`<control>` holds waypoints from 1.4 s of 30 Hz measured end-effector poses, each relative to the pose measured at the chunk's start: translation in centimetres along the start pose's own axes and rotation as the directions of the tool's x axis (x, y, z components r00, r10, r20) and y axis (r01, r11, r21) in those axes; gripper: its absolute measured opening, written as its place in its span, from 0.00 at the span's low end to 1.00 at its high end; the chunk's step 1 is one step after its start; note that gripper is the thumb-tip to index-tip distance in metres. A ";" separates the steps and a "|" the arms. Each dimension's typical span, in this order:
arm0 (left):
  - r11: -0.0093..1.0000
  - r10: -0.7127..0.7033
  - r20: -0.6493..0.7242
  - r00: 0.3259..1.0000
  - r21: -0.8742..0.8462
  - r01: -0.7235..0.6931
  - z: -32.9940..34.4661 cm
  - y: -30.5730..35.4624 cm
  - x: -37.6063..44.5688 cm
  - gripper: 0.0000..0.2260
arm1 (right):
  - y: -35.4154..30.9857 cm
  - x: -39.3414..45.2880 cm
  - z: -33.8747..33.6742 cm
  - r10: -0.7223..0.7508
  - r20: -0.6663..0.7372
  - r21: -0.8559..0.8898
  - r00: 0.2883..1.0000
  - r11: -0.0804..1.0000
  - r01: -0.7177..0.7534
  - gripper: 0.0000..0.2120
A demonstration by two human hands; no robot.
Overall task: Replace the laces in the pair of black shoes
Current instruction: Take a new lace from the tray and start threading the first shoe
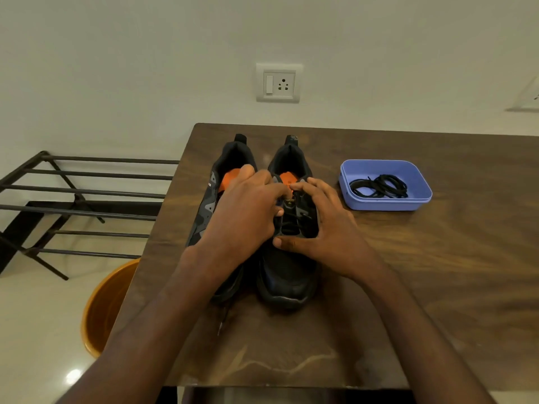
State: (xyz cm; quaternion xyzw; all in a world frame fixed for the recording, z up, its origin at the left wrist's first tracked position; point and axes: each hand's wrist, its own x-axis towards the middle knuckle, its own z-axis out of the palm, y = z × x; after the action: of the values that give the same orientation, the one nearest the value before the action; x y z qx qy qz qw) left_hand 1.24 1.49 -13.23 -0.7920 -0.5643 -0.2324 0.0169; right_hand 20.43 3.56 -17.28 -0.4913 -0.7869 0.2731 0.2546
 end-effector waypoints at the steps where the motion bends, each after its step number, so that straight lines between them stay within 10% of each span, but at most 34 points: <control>1: 1.000 -0.007 -0.019 1.000 -0.012 0.007 0.0 0.0 0.0 0.11 | 0.0 0.0 0.0 0.004 0.003 0.000 1.000 1.000 -0.004 0.49; 11: 0.835 -0.357 0.005 0.934 -0.447 0.322 0.9 0.8 -0.5 0.07 | -0.2 0.3 -0.2 0.019 0.021 0.008 1.000 1.000 -0.019 0.50; 16: 0.505 -0.532 0.098 0.841 -0.761 0.408 -2.4 0.5 -0.1 0.07 | -0.1 0.3 -0.3 0.020 0.020 0.036 1.000 0.999 -0.021 0.48; 23: 0.903 -0.345 0.093 0.934 -0.238 0.357 -4.0 -0.6 -1.3 0.20 | -1.5 0.3 0.2 -0.022 -0.253 -0.002 0.967 1.000 0.023 0.16; 27: 0.962 -0.269 -0.021 0.963 0.033 0.269 -4.2 0.1 -1.4 0.19 | -3.1 0.1 0.7 -0.056 -0.315 -0.201 0.947 0.980 -0.009 0.07; 30: 0.985 -0.166 -0.013 0.986 0.035 0.166 -3.7 0.2 -1.3 0.08 | -3.9 -0.1 1.3 -0.036 -0.245 -0.341 0.969 0.939 -0.052 0.07; 36: 0.999 -0.042 0.416 0.908 -0.014 0.052 -1.6 -0.9 -1.2 0.48 | -3.9 0.0 1.6 -0.035 -0.271 -0.288 0.962 0.956 -0.046 0.06; 42: 0.982 -0.054 0.422 0.905 -0.143 0.125 -1.2 -1.4 -0.9 0.49 | -4.0 -0.1 1.2 -0.010 -0.393 -0.134 0.919 0.990 -0.047 0.03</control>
State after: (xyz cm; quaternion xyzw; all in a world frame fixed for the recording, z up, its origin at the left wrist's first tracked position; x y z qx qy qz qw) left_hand -0.67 0.89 -12.84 -0.7951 -0.5693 -0.1049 -0.1806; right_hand 17.09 1.72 -15.43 -0.5601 -0.7325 0.1153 0.3694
